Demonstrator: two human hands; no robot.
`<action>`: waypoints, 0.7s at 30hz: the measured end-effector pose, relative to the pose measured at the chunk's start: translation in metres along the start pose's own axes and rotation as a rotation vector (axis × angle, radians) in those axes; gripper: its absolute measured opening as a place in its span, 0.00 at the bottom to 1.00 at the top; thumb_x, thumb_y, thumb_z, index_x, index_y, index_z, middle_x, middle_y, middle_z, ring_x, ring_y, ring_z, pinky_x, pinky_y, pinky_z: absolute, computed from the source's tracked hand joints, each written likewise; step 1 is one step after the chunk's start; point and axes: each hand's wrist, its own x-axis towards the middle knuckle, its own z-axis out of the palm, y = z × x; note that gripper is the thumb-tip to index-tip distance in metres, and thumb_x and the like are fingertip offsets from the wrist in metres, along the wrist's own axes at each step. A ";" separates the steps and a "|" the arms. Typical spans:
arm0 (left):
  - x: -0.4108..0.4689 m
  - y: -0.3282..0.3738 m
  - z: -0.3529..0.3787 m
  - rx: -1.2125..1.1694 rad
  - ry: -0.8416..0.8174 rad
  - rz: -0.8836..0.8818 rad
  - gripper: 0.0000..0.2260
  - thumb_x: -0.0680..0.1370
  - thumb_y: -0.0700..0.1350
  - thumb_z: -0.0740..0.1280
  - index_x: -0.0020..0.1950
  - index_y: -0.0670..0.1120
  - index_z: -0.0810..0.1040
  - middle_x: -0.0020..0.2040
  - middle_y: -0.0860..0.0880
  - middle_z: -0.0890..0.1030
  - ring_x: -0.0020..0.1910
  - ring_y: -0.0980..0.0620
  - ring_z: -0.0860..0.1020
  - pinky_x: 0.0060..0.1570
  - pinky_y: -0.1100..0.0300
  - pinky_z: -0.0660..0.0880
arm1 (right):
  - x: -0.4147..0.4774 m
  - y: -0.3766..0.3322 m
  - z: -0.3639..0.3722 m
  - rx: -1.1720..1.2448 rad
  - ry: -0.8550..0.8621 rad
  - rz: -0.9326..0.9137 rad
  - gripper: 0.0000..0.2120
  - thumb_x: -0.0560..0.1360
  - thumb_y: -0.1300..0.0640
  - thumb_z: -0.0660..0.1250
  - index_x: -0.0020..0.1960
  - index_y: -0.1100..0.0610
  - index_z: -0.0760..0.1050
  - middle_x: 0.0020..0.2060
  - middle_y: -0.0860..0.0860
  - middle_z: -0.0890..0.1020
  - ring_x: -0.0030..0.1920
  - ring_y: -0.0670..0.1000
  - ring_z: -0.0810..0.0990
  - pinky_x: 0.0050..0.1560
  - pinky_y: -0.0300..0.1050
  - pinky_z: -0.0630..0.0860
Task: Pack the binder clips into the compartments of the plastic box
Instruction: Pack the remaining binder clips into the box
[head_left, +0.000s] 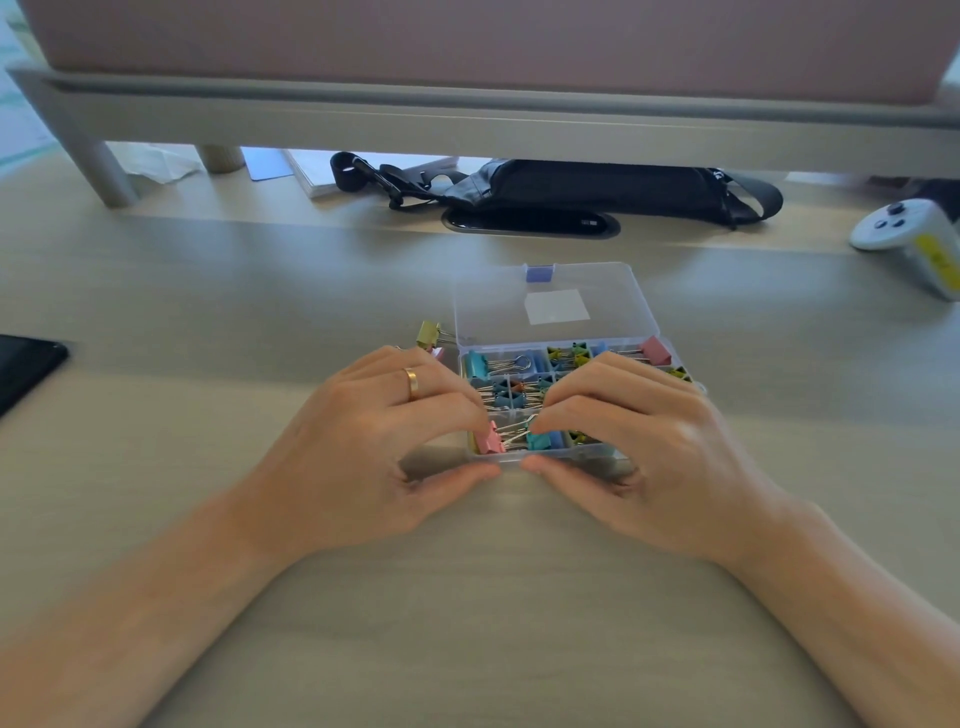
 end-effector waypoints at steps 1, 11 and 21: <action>0.000 0.000 0.000 0.000 -0.003 0.013 0.07 0.77 0.50 0.76 0.47 0.47 0.86 0.48 0.52 0.85 0.48 0.50 0.82 0.50 0.50 0.78 | 0.000 0.000 0.000 0.002 -0.008 -0.005 0.08 0.79 0.54 0.76 0.49 0.60 0.85 0.48 0.52 0.84 0.48 0.52 0.82 0.50 0.48 0.80; 0.005 -0.004 -0.013 -0.076 0.159 -0.304 0.03 0.78 0.44 0.70 0.49 0.45 0.81 0.46 0.54 0.82 0.47 0.57 0.79 0.49 0.63 0.75 | 0.001 0.000 -0.001 -0.020 0.076 0.025 0.12 0.77 0.50 0.77 0.50 0.60 0.86 0.48 0.52 0.85 0.48 0.53 0.83 0.50 0.49 0.80; 0.003 -0.019 -0.019 0.037 -0.096 -0.337 0.12 0.72 0.52 0.73 0.53 0.53 0.79 0.47 0.61 0.79 0.50 0.59 0.76 0.56 0.61 0.69 | -0.005 0.026 -0.017 0.008 0.235 0.534 0.16 0.83 0.50 0.57 0.59 0.55 0.81 0.58 0.47 0.76 0.60 0.46 0.76 0.61 0.29 0.68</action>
